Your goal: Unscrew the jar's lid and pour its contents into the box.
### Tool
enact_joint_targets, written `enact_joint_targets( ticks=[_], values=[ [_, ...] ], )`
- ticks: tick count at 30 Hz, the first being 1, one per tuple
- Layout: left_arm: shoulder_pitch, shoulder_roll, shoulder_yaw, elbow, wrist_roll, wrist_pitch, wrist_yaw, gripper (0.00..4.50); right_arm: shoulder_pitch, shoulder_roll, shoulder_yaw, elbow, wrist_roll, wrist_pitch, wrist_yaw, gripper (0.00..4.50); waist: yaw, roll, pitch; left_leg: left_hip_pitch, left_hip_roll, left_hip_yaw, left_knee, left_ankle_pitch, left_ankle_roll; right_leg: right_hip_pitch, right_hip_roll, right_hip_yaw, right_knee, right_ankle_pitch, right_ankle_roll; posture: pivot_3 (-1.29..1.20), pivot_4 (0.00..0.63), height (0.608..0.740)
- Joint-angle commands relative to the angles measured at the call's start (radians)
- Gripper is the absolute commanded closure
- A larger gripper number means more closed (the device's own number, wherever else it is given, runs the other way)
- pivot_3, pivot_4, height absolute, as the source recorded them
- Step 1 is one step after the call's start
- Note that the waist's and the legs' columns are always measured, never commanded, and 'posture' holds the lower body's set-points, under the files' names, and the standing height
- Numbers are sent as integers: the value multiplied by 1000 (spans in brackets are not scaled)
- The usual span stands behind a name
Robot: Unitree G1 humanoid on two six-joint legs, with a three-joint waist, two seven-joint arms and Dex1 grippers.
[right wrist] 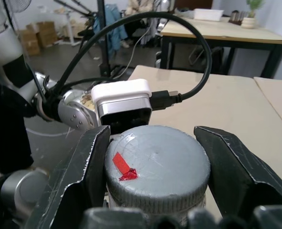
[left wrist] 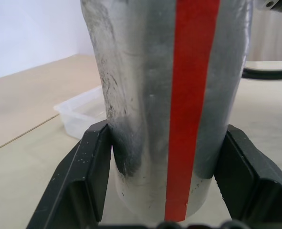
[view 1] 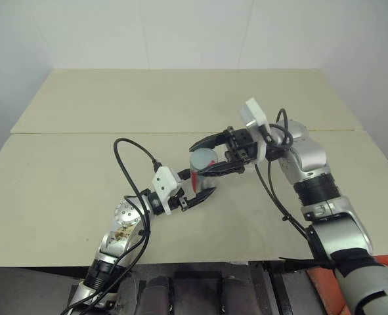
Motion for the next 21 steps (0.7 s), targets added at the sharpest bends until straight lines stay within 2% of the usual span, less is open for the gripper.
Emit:
enact_joint_targets(
  ticks=[1, 2, 4, 7, 14, 19, 21],
  values=[
    [-5, -5, -3, -45, -9, -19, 2, 1733, -29, -14, 24, 37, 31, -66, 57, 1716, 0, 0, 0, 0, 0, 0, 0, 0, 0, 0, 0, 0, 0, 0, 0, 0, 150, 740],
    [-4, -5, -3, -46, -9, -19, 4, 1733, -35, -13, 22, 51, 32, -74, 57, 1716, 0, 0, 0, 0, 0, 0, 0, 0, 0, 0, 0, 0, 0, 0, 0, 0, 150, 740],
    [-3, -5, -3, -47, -8, -19, 9, 1733, -41, -15, 23, 69, 40, -89, 57, 975, 0, 0, 0, 0, 0, 0, 0, 0, 0, 0, 0, 0, 0, 0, 0, 0, 150, 740],
    [-3, -9, 3, -40, -10, -22, 16, 1733, -37, -20, -17, 63, 52, -86, 57, 93, 0, 0, 0, 0, 0, 0, 0, 0, 0, 0, -1, 0, 0, 0, 0, 0, 150, 740],
    [-1, -13, 9, -17, -6, -33, 21, 1733, 63, -66, -171, -113, 66, -53, -6, 38, 6, 0, 0, 0, 0, 0, 0, 0, 0, 0, -1, 0, 0, 0, 0, 0, 150, 740],
    [-4, -17, 9, 0, 3, -40, 32, 1733, 172, -100, -244, -316, 81, 11, -131, 38, 11, 0, 0, 0, 0, 0, 0, 0, 0, 0, -1, 0, 0, 0, 0, 0, 150, 740],
    [-7, -21, 8, 8, 9, -44, 40, 1733, 237, -104, -268, -432, 67, 44, -238, 38, 11, 0, 0, 0, 0, 0, 0, 0, 0, -1, -1, 0, 0, 0, 0, 0, 150, 740]
  ],
)
